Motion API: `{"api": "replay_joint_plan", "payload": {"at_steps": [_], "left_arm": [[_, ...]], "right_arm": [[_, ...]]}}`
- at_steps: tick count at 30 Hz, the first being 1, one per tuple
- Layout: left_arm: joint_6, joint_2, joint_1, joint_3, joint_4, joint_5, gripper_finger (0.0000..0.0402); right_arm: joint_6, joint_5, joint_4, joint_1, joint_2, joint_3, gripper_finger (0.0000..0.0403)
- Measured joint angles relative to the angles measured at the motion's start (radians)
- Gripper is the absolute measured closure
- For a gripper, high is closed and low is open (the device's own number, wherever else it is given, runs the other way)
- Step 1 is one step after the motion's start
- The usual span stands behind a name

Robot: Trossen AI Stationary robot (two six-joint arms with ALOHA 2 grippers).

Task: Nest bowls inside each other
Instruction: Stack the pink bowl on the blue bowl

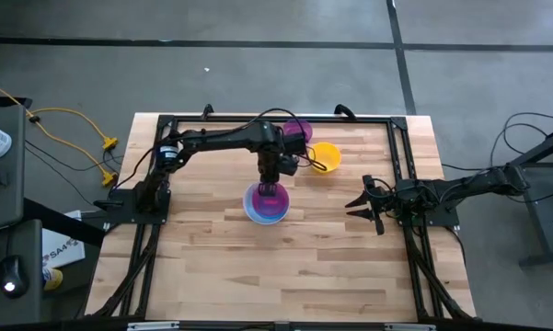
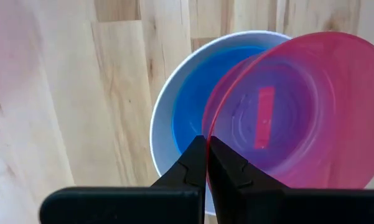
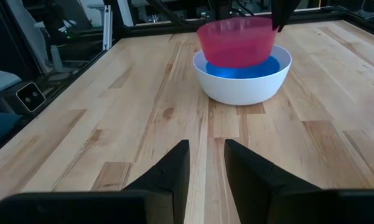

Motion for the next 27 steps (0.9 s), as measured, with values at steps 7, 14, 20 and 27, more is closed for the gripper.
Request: {"api": "replay_joint_plan", "payload": {"at_steps": [7,14,20,27], "left_arm": [[0.015,0.019,0.0,-0.002,0.007,-0.001,0.0402],[0.018,0.027,0.0,-0.002,0.03,-0.004,0.0401],[0.016,0.027,0.0,-0.008,0.034,-0.008,0.0401],[-0.002,0.027,0.0,-0.055,0.072,-0.01,0.0401]], "right_arm": [[0.0,0.0,0.0,0.0,0.0,0.0,0.0308],[0.0,0.0,0.0,0.0,0.0,0.0,0.0308],[0.0,0.0,0.0,0.0,0.0,0.0,0.0308],[0.0,0.0,0.0,0.0,0.0,0.0,0.0308]]}}
